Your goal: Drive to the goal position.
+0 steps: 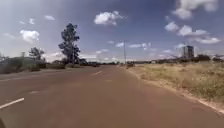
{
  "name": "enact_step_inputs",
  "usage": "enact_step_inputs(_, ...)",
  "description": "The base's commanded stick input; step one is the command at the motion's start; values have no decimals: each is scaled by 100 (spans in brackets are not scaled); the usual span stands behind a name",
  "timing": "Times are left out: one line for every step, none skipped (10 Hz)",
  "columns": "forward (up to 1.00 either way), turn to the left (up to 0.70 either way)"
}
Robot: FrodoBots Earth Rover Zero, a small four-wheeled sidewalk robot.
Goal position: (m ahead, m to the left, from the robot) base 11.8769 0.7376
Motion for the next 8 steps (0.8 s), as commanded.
enact_step_inputs(85,34)
enact_step_inputs(85,34)
enact_step_inputs(85,0)
enact_step_inputs(85,0)
enact_step_inputs(85,1)
enact_step_inputs(85,1)
enact_step_inputs(85,1)
enact_step_inputs(85,1)
